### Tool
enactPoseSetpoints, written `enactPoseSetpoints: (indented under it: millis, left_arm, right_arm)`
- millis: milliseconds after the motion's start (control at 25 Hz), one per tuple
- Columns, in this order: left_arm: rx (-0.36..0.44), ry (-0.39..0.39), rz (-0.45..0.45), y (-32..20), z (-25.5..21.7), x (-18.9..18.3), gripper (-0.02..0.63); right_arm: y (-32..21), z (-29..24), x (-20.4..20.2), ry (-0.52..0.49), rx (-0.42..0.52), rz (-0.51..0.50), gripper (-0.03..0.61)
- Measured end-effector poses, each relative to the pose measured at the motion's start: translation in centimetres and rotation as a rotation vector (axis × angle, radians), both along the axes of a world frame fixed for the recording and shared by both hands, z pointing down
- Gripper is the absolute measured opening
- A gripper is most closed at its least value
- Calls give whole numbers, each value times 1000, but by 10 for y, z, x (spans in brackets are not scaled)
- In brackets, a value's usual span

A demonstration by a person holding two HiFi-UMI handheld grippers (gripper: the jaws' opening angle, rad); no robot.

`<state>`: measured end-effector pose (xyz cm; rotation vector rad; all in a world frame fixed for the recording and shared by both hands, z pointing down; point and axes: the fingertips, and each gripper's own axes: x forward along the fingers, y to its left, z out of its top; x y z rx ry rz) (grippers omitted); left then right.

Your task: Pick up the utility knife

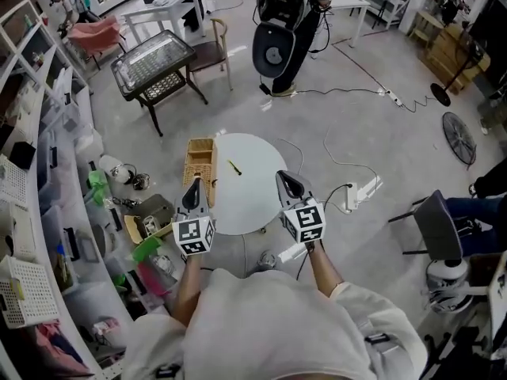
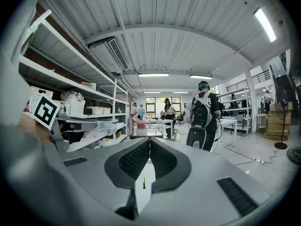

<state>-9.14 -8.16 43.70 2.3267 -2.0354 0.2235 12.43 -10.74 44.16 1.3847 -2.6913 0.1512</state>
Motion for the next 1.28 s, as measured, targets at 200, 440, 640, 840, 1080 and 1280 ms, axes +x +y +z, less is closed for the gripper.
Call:
enactPoseSetpoints:
  millis: [200,440,640,840,1080,1280]
  left_arm:
    - [-12,-9,-46,-16,2,-9,21]
    - [-27,-2,-71,-30,7,-21,21]
    - [-40,12,-38,-52,15,-25,21]
    - [-50,29,11,-76,26,-36,21]
    - [-86,52,86,-105,41,-66,21]
    - [-121,80,151,-122,59,-80,21]
  right_arm:
    - [-25,7,-14,-8,-26,-54,31]
    - [-45,15,-28,4,-43,-82,31]
    - [-61,25,-33,19,-67,-53,31]
    - [-75,35,-50,33,-84,-17,31]
    - [-90,43,-93,49,-110,32,31]
    - [-95,60,-111,82,-151,89,31]
